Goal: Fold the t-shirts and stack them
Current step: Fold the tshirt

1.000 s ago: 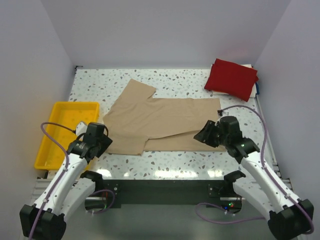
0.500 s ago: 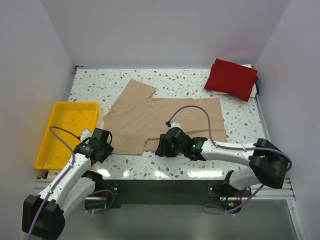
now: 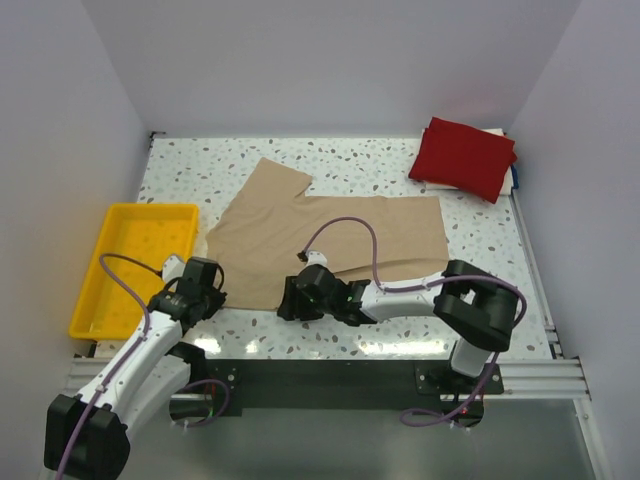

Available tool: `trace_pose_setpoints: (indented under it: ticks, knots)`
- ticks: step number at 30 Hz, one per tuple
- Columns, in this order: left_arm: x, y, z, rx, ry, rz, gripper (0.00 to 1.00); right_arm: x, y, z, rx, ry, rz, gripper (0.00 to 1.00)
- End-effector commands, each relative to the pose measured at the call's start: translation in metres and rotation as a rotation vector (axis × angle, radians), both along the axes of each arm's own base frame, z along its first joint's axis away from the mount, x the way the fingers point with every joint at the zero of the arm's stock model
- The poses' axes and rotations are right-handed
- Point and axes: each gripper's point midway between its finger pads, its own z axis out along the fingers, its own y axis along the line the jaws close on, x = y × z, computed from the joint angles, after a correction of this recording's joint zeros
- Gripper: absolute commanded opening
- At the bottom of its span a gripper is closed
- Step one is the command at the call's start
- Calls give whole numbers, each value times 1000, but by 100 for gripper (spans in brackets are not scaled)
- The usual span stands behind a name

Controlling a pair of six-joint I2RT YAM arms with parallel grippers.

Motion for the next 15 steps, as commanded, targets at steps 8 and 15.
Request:
trace_pose_setpoints:
  ticks: [8,15]
  knots:
    - [14,-5,10,-1,-61,-39,7,25,33,9,99,-37,-91,53]
    - [16,-9,12,-15,-71,-59,7,28,37,5,107,-7,-136,31]
